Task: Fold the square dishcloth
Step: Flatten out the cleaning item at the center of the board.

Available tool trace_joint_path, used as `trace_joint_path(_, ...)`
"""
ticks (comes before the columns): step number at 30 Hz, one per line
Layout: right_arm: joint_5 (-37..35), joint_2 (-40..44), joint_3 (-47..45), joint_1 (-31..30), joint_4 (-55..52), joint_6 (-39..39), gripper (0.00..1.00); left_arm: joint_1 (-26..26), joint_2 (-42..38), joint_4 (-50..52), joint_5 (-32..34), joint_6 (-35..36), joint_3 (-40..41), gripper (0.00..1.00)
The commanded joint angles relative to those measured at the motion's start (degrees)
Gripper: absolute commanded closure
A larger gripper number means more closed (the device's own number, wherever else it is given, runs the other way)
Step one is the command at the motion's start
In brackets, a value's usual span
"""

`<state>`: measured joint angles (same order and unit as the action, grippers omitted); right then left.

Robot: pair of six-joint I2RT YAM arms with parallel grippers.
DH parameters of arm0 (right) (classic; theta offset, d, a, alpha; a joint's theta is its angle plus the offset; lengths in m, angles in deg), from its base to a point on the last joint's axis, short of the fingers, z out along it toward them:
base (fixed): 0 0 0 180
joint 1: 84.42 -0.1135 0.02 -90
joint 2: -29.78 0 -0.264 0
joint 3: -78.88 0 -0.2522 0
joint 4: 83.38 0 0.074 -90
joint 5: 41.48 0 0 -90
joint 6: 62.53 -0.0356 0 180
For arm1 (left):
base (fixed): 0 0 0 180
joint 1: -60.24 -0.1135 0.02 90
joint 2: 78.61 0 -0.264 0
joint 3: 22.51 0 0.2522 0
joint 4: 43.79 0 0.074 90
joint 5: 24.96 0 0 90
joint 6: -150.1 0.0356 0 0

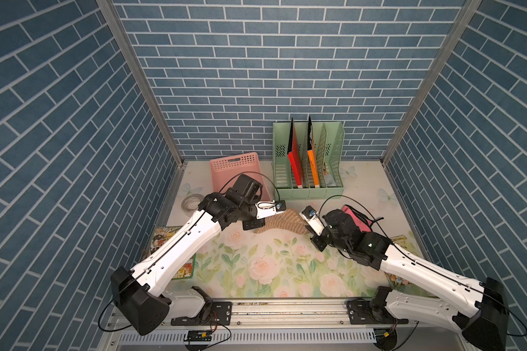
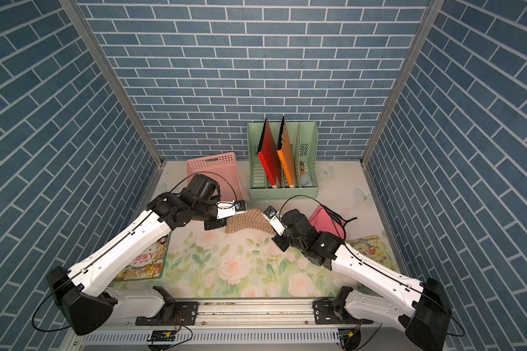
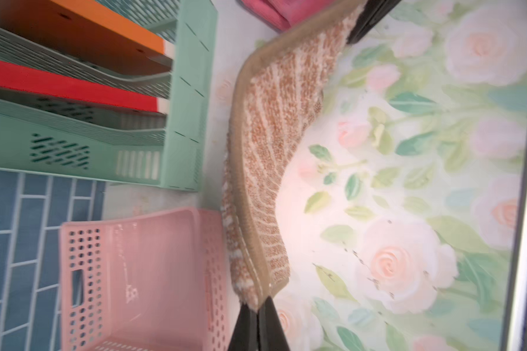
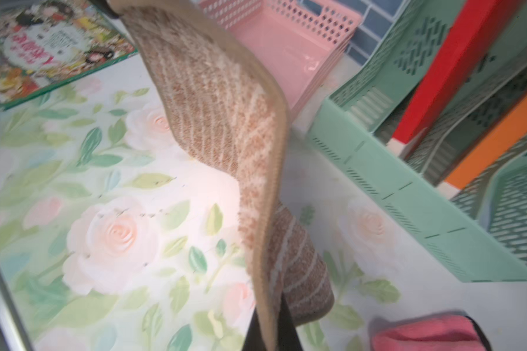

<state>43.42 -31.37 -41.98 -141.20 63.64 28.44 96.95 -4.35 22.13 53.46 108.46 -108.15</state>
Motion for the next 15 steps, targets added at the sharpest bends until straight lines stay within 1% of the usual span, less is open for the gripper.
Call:
trace_joint_path(1, 2.29, -1.72, -1.01, -4.69, -5.99, -8.39, 1.0, 0.9, -0.19, 8.82, -3.92, 0.53, 7.72, 1.0)
trace_joint_path(3, 4.23, -3.52, -0.85, -6.25, -6.94, -11.43, 1.0, 1.45, -0.95, 7.76, -4.6, -0.7, 11.34, 1.0)
trace_joint_path(4, 6.17, -4.78, -0.51, -6.63, -7.72, -12.89, 1.0, 1.52, -1.45, 7.19, -5.15, -1.21, 12.38, 1.0)
trace_joint_path(7, 8.96, -7.51, -1.15, -8.39, -8.43, -17.98, 1.0, 1.52, -3.47, 6.63, -5.94, -1.55, 14.24, 1.0)
trace_joint_path(9, 11.69, -7.0, -4.03, -10.0, -6.77, -21.32, 1.0, 1.45, -4.63, 7.35, -5.21, -0.7, 16.18, 1.0)
trace_joint_path(12, 13.69, -4.52, -9.74, -12.42, -4.45, -26.39, 1.0, 1.49, -6.23, 9.05, -4.14, 0.08, 19.67, 1.0)
trace_joint_path(15, 15.49, -3.46, -13.91, -14.06, -3.7, -30.86, 1.0, 1.57, -6.36, 9.73, -5.57, -0.3, 22.48, 1.0)
